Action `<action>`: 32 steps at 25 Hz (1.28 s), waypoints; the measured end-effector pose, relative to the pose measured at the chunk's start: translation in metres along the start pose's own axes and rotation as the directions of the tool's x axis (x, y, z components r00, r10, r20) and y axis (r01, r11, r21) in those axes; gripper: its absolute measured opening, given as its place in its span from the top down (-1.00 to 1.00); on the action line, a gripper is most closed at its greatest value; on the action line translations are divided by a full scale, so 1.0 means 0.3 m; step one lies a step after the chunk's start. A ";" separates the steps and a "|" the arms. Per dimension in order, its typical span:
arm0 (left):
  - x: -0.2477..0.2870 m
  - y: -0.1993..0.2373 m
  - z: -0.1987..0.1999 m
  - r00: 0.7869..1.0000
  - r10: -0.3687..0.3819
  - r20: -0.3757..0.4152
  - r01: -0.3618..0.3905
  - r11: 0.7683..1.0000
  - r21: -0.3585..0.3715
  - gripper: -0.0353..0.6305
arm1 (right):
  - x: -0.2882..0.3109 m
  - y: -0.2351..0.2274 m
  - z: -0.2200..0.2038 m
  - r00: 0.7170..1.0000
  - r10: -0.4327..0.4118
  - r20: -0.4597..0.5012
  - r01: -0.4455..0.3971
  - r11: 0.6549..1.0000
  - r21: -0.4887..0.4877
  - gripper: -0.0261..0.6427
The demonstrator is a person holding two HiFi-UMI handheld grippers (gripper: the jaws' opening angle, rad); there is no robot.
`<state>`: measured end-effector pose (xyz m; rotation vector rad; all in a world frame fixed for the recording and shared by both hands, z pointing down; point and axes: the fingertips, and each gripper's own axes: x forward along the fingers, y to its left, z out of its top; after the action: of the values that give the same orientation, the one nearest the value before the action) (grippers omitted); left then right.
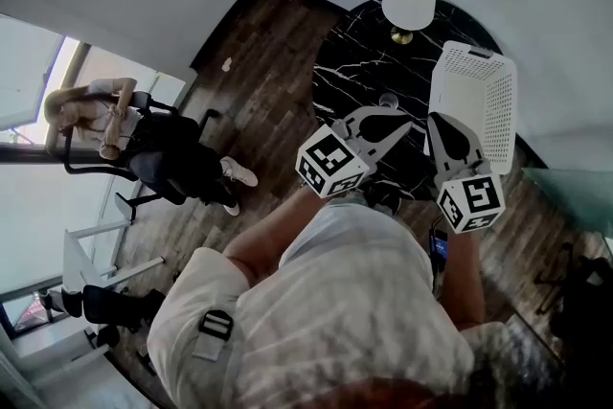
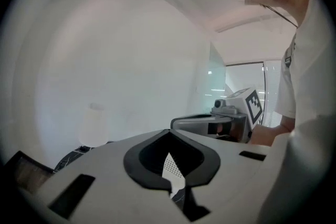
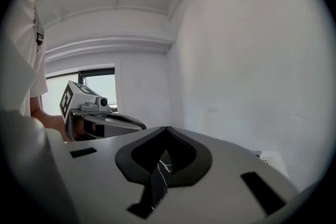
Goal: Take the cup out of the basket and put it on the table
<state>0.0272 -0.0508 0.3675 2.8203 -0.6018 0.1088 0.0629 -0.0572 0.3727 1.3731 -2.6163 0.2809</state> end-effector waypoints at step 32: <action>0.026 -0.174 0.258 0.966 0.118 0.231 -0.132 0.990 0.046 0.88 | -0.261 -0.022 0.220 0.977 -0.056 0.207 0.063 0.998 -0.029 0.90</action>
<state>0.0573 -0.0282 0.2818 2.8742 -0.8412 -0.1793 0.1079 -0.0149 0.2906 1.5421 -2.7216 0.0874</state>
